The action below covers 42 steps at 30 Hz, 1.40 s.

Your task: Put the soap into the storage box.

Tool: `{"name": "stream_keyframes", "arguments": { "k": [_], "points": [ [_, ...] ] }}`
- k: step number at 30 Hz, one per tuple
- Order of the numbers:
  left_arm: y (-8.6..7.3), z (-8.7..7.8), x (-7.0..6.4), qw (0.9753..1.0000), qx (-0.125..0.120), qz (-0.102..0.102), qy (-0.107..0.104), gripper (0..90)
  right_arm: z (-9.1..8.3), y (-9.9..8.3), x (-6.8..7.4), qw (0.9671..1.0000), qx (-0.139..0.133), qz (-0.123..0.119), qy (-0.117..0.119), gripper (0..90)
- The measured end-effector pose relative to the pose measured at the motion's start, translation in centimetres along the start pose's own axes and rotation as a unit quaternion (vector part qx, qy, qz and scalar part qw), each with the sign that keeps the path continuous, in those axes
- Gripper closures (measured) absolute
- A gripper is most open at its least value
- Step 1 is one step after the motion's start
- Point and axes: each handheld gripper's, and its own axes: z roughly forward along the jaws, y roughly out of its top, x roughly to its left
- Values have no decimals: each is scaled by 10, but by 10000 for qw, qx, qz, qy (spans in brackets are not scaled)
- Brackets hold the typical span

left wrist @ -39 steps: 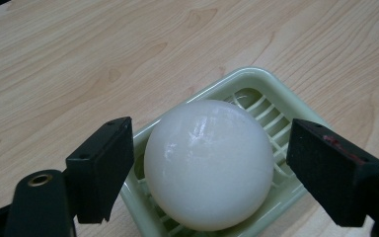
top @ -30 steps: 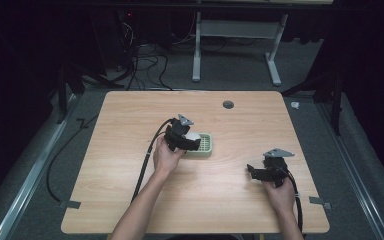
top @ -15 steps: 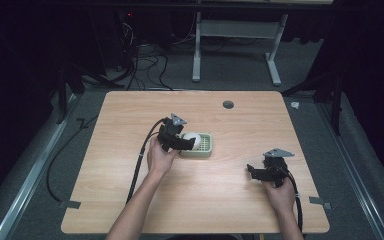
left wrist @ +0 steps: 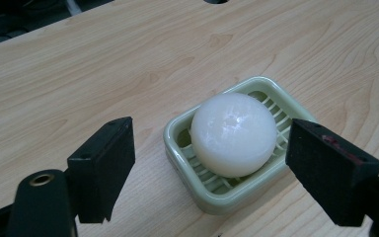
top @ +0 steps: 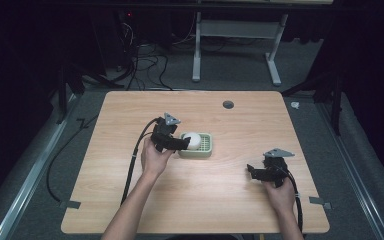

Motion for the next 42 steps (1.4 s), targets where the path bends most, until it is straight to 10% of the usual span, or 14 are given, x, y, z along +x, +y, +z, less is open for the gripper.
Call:
{"name": "stream_keyframes", "arguments": {
  "k": [42],
  "points": [
    [-34,-53,20,9987,-311,-368,171,211,0,0,0,10000,-3,-47,12,189]
  ]
}}
